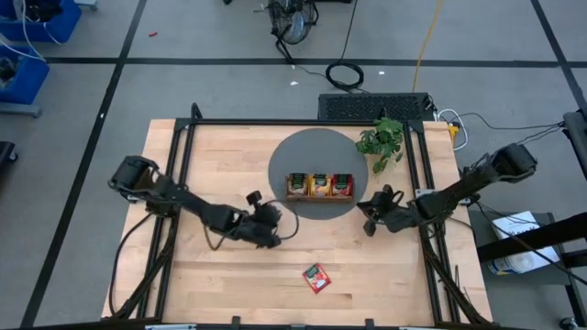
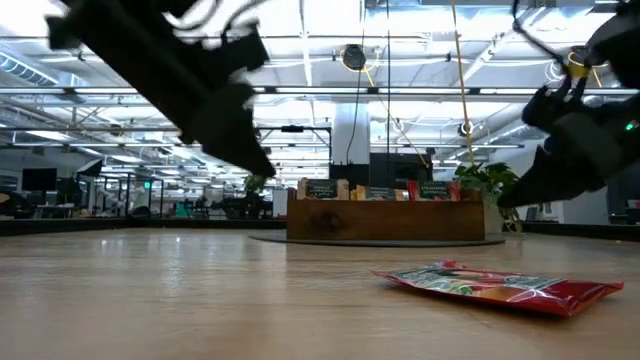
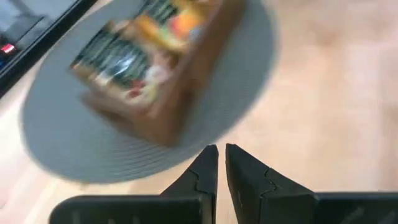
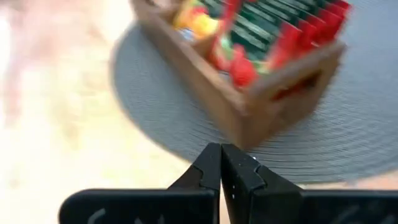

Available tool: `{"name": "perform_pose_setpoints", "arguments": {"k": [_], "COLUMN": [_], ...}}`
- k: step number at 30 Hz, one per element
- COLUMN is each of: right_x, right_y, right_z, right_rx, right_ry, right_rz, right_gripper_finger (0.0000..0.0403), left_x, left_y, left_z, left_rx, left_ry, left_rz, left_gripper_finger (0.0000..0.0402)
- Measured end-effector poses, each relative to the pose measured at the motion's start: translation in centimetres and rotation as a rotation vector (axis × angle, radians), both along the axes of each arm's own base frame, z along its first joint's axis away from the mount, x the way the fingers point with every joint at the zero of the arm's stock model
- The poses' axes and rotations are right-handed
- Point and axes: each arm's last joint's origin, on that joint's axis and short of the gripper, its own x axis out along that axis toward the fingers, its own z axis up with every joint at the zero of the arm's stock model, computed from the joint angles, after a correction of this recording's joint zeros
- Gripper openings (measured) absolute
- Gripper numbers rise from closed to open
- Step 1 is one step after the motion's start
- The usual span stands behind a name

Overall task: Pick & Place Tea
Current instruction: Put the red tea packet into the right section of the wooden organizer

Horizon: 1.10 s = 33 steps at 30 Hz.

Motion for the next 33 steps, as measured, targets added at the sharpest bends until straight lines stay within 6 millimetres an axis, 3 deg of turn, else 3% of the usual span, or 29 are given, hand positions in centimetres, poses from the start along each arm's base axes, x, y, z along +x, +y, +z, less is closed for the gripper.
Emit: {"name": "perform_pose_setpoints", "arguments": {"k": [6, 10, 15, 20, 24, 33], "right_x": [-0.4, -0.6, 0.6, 3.2, 5.4, 8.0], "right_y": [3.2, 6.0, 9.4, 12.1, 13.4, 12.7], "right_z": [0.8, 0.5, -0.6, -1.9, -1.9, -0.6], "right_rx": [0.114, 0.145, 0.139, 0.022, -0.092, -0.088], "right_ry": [-0.105, -0.164, -0.126, -0.019, -0.012, -0.097], "right_rz": [0.212, 0.367, 0.462, 0.623, 0.689, 0.618], "right_gripper_finger": [0.0000, 0.0000, 0.0000, 0.0000, 0.0000, 0.0000], "left_x": [-1.2, -1.5, -1.4, -0.8, -0.4, 1.4], "left_y": [-4.2, -6.7, -8.9, -9.2, -8.9, -8.0], "left_z": [1.0, 0.1, -0.6, -1.1, -2.1, -3.2], "left_rx": [-0.104, -0.182, -0.194, -0.193, -0.165, -0.279], "left_ry": [-0.014, -0.026, -0.068, -0.105, -0.071, -0.061], "left_rz": [-0.250, -0.381, -0.549, -0.622, -0.653, -0.605], "left_gripper_finger": [0.0040, 0.0038, 0.0008, 0.0013, 0.0008, 0.0011]}}
